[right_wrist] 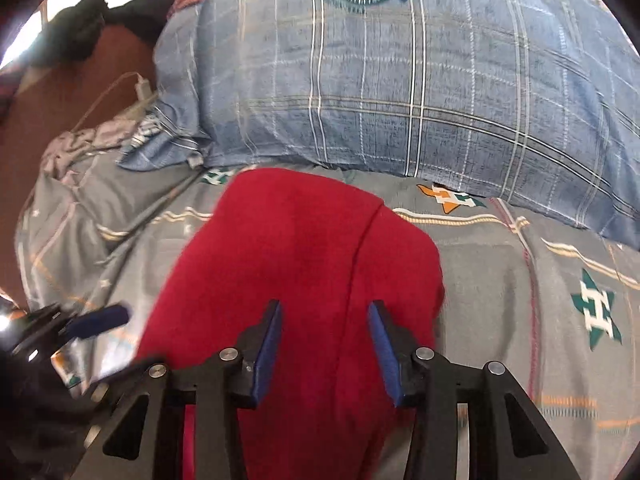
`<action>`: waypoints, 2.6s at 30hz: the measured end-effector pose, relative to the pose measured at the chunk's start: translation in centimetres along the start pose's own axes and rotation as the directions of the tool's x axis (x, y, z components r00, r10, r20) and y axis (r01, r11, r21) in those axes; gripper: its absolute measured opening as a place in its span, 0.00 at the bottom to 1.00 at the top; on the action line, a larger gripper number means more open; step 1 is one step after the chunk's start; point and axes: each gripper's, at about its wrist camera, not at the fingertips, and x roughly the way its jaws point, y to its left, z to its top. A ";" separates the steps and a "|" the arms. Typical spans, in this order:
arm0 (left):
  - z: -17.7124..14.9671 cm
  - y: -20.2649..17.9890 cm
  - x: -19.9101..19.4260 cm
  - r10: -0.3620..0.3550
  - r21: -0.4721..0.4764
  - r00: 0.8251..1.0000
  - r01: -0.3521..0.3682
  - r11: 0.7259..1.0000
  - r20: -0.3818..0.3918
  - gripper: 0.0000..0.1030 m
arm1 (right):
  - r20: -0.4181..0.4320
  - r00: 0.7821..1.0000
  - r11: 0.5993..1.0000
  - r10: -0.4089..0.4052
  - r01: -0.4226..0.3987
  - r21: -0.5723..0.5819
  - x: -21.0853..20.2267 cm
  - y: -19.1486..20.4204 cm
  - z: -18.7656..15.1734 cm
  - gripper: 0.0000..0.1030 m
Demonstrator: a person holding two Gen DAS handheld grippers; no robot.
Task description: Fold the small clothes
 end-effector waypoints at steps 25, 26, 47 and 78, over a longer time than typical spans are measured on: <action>-0.1 -0.7 -4.1 0.056 -0.030 0.994 -0.053 0.998 0.098 0.61 | 0.117 0.983 0.990 -0.144 0.144 0.009 -7.3 3.0 -3.5 0.65; -0.1 -0.6 -4.3 0.060 -0.032 0.993 -0.057 0.998 0.101 0.61 | 0.116 0.983 0.990 -0.143 0.143 0.009 -7.4 3.2 -3.4 0.65; -0.8 -0.2 -4.8 0.073 -0.036 0.992 -0.069 0.997 0.107 0.61 | 0.082 0.986 0.989 -0.143 0.140 0.041 -6.7 3.8 -3.4 0.69; -0.7 0.0 -2.4 0.071 -0.048 0.995 -0.068 0.997 0.068 0.61 | 0.036 0.990 0.989 -0.136 0.134 0.067 -4.3 3.2 -3.6 0.69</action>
